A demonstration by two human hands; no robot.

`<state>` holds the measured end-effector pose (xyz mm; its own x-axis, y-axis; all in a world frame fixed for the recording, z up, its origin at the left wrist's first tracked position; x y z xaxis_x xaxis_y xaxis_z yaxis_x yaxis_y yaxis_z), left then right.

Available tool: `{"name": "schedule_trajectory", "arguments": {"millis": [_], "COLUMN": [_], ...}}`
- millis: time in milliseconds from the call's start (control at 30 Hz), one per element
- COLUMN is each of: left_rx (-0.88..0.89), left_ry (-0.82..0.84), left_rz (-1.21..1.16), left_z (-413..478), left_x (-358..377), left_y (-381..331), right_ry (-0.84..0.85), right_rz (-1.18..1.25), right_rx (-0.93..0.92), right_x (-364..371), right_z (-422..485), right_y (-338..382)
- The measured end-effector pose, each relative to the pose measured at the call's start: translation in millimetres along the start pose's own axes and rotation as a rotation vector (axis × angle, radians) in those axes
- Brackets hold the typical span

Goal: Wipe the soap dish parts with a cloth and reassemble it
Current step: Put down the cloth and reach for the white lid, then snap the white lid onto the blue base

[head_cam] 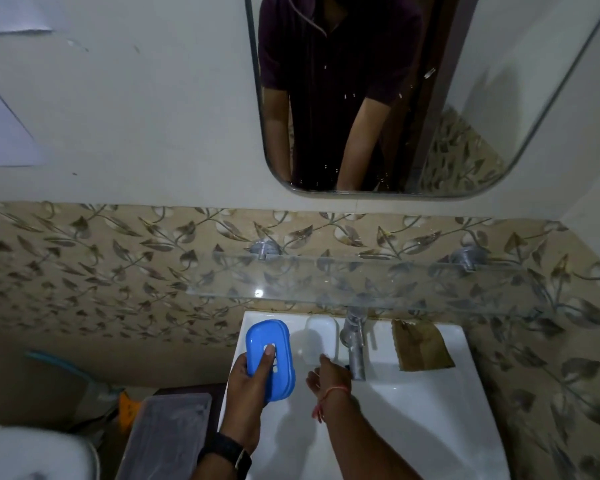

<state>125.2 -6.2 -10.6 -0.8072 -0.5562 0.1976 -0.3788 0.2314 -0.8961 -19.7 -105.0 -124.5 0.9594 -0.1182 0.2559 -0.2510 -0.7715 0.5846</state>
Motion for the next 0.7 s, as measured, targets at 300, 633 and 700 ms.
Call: {"name": "schedule_trajectory", "arguments": {"millis": [300,633,700], "left_rx": [-0.015,0.007,0.005], "left_ry": [0.012,0.027,0.038], "left_rz": [0.022,0.000,-0.019], "left_z": [-4.6,-14.7,-18.1], "left_x": [-3.8,-2.8,-2.4], "left_y": [-0.5,-6.3,-7.7], "right_ry": [0.086,0.248,0.268], "right_rz": [0.022,0.149,0.223], "right_rx": [-0.049,0.035,0.055], "right_x": [-6.5,-23.0,-29.7], "right_z": [-13.0,-85.5,-100.2], "right_y": [-9.3,-50.9,-52.2]}}
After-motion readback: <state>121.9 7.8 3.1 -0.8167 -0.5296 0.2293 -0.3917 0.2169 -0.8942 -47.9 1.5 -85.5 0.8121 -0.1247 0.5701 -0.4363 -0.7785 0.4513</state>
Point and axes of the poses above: each hand's wrist, its own z-axis towards the middle knuckle, its own x-axis out of the palm, y = z × x, the point moved 7 cm from there along z, towards the middle knuckle, and after that the axes turned 10 degrees about y, right-handed, at the moved point
